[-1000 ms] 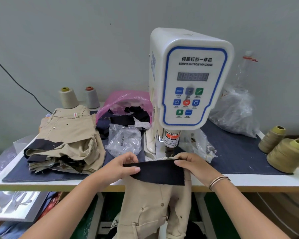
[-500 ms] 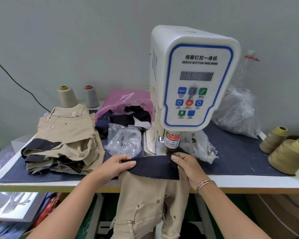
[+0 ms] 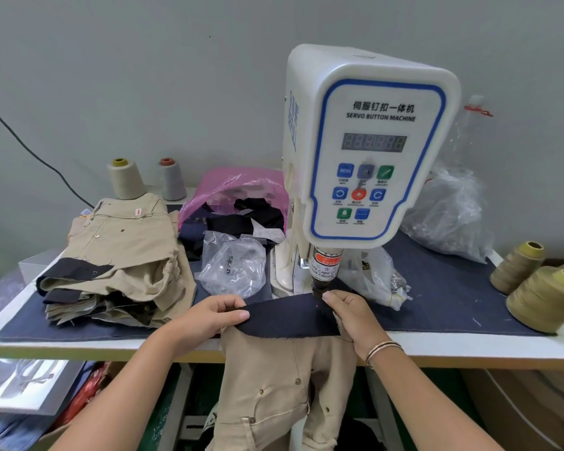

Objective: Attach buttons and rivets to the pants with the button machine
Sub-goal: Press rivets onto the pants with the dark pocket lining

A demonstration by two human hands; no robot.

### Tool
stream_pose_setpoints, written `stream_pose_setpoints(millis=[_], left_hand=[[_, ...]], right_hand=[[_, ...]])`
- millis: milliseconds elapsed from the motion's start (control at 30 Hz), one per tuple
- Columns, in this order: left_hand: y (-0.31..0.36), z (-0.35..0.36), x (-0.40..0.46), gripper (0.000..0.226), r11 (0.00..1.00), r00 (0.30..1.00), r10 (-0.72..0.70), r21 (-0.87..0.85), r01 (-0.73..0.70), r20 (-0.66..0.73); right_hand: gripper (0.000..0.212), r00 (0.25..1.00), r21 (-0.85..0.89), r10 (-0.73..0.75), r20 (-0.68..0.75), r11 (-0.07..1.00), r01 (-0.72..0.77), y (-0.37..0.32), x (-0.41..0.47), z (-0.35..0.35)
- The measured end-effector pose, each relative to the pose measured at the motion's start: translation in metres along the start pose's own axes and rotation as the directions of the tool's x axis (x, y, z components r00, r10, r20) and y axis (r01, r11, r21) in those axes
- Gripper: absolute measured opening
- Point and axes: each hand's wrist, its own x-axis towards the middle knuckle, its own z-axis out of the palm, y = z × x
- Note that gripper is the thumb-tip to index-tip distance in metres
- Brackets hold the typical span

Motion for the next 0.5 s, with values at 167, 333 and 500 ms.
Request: stream_pose_setpoints(millis=[167,333,500], left_hand=[[-0.0049,-0.0018,0.0015,0.017,0.997,1.0,0.028,-0.078,-0.028,0.0],[-0.0086,-0.001,0.0023,0.024,0.992,0.998,0.038,-0.114,-0.045,-0.059],[-0.009,0.0,0.0028,0.023,0.994,0.995,0.035,-0.104,-0.045,-0.097]], right_hand=[[0.031,1.0,-0.026,0.008,0.017,1.0,-0.008,0.0005,0.0009,-0.0001],[0.03,1.0,-0.014,0.007,0.019,1.0,-0.007,0.0018,0.0015,-0.0005],[0.033,1.0,-0.014,0.005,0.004,1.0,-0.005,0.0018,0.0032,-0.0005]])
